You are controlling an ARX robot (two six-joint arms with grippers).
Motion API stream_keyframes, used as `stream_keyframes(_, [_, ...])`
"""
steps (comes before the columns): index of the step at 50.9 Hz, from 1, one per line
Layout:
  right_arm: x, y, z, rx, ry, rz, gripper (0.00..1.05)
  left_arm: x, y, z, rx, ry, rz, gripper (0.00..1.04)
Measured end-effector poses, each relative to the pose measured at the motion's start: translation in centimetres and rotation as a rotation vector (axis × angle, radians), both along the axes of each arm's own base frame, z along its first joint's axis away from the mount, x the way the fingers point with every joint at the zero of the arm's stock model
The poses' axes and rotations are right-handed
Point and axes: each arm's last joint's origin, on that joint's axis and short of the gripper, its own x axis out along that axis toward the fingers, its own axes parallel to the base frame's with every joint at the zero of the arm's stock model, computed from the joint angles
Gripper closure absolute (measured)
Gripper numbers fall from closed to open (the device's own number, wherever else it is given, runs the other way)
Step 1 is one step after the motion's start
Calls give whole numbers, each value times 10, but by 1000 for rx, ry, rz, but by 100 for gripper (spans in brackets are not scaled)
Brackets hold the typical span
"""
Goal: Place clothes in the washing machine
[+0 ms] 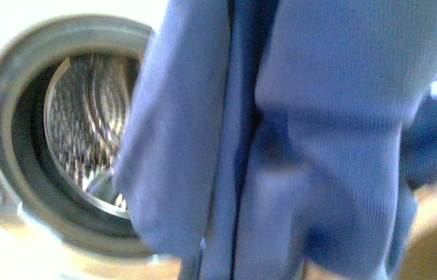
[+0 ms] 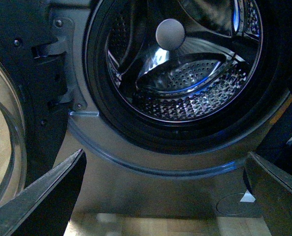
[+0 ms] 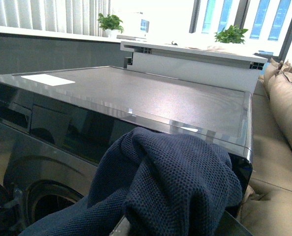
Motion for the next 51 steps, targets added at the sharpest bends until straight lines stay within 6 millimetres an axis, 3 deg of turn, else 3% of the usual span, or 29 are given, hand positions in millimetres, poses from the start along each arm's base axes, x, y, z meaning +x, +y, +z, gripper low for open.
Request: stream_keyframes(51, [0,0,0,0,0,0,96,0,0,0,0,0,0,7])
